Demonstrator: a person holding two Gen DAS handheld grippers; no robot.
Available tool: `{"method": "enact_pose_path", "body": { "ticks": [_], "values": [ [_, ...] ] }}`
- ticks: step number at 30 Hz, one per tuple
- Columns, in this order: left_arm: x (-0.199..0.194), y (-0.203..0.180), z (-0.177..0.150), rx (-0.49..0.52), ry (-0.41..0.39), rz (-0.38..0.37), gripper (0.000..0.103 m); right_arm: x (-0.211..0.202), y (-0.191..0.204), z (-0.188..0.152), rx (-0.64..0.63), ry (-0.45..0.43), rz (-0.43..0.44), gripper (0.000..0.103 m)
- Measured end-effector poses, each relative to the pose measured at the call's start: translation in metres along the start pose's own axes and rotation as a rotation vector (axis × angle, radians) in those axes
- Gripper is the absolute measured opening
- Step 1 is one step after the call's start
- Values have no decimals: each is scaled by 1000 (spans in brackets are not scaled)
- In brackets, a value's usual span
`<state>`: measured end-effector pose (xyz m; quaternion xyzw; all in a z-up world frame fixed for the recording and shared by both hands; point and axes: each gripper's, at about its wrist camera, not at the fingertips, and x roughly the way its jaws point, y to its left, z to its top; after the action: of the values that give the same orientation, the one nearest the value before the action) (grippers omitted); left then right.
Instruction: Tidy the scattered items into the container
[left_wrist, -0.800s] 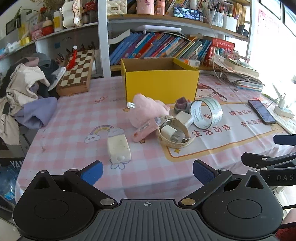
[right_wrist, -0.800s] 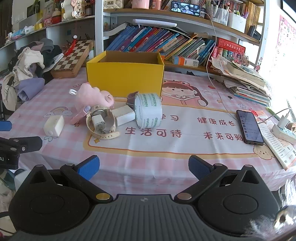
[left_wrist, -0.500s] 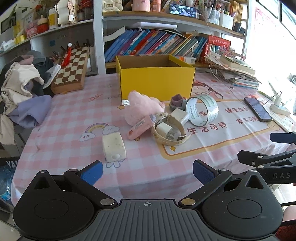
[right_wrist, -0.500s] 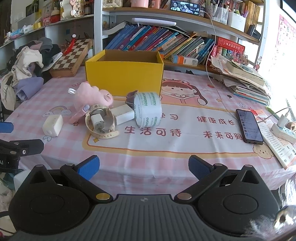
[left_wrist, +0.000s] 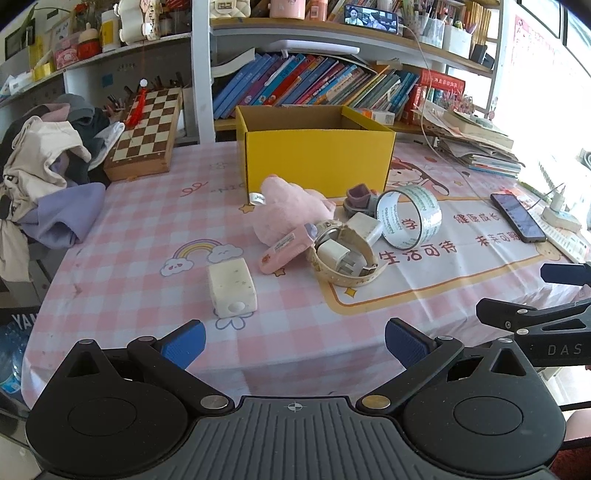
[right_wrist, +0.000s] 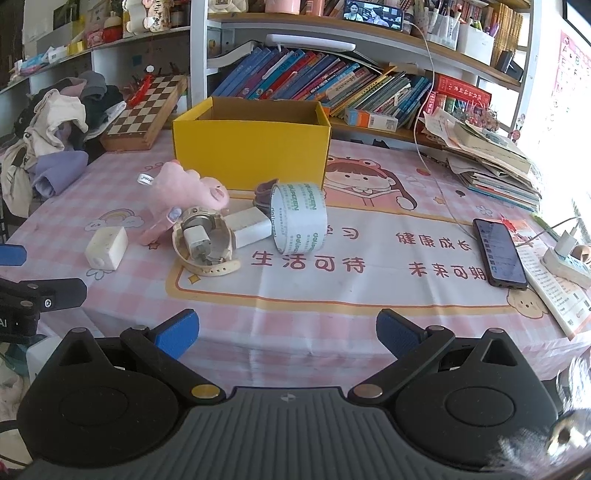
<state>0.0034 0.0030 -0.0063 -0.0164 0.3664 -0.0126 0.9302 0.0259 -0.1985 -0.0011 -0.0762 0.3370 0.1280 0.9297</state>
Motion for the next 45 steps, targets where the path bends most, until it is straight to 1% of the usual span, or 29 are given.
{"method": "enact_pose_path", "body": {
  "ticks": [2,25,45],
  "values": [
    [0,1,0,-1,0,-5,103,1,5,4,1,6,-7,103],
    [-2,6,1,0,5,-15,103,4,10,5,2,5,-5,103],
    [-3,0,1,27,3,-19,103,1,7,4,16,12,-5,103]
  ]
}}
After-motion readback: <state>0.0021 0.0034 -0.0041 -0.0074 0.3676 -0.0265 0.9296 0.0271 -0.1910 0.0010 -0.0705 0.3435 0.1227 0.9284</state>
